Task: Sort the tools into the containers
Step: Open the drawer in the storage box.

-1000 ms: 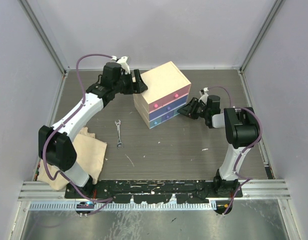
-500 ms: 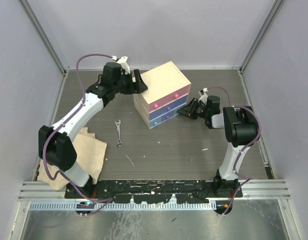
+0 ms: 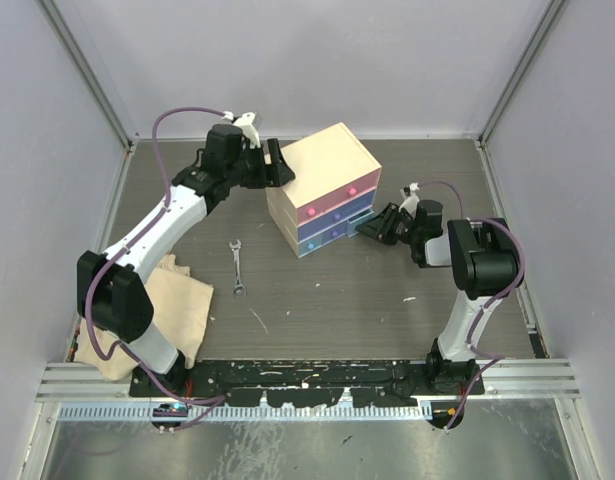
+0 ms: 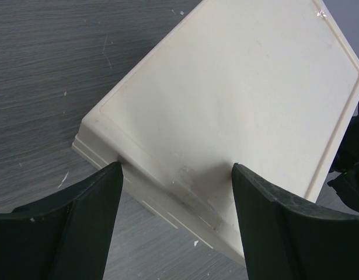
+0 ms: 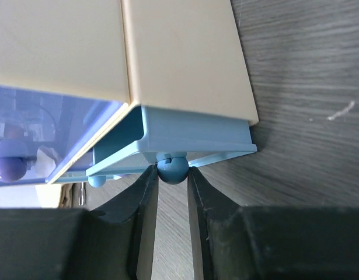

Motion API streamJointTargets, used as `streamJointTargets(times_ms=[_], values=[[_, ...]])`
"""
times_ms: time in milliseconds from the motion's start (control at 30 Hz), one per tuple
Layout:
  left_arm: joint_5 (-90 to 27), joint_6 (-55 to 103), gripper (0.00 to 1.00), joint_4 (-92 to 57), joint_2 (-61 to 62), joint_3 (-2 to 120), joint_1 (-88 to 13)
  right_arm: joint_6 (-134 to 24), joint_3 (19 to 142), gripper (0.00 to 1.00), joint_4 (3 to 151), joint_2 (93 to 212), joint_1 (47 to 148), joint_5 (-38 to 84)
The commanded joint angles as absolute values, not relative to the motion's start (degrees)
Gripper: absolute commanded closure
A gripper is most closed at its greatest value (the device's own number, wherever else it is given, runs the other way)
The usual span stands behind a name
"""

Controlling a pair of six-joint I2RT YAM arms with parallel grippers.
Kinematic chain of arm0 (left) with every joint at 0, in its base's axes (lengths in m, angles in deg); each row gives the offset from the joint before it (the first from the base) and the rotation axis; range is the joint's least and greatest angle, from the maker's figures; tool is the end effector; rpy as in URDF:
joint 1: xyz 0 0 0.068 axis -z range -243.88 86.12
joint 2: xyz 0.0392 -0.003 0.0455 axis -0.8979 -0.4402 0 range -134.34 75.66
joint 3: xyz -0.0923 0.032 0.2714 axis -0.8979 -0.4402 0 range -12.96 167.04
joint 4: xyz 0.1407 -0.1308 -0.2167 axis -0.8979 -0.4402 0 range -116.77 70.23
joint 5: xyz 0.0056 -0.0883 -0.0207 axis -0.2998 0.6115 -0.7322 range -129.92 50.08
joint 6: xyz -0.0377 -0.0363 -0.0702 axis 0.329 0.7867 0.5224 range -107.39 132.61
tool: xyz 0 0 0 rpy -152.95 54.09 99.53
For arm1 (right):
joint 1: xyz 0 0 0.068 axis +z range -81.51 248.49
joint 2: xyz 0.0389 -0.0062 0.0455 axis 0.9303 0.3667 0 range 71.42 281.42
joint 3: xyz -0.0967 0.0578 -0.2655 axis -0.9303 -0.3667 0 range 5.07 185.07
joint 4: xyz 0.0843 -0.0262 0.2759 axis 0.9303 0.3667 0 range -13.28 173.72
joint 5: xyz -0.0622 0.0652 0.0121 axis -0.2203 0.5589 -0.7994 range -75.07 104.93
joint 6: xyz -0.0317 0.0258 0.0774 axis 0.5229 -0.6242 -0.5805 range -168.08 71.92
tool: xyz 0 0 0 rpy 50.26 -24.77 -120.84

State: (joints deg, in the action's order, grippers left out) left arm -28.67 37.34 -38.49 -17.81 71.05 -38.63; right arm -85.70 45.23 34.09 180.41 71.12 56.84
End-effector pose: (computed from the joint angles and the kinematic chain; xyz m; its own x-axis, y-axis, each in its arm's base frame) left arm 0.4007 -0.2058 0.3363 -0.6281 -0.1574 -0.7621 0.3427 0.8233 -0.4525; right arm 0.3819 0.0694 0.0855 -0.7357 0.4209 -0.5307 -0.2321 0.5794 0.7813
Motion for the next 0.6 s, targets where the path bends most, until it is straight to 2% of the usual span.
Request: streamJointTargets(times_ms=[0, 567], values=[[-28.84, 34.41, 0.27, -42.13, -19.89, 71.67, -37.43, -83.48, 42.18, 0.89, 34.04, 176.69, 71.04, 57.54], [-29.04, 34.34, 0.26, -42.31, -19.84, 71.64, -37.4, -75.77, 35.01, 0.92, 53.86, 163.57, 69.76, 51.6]])
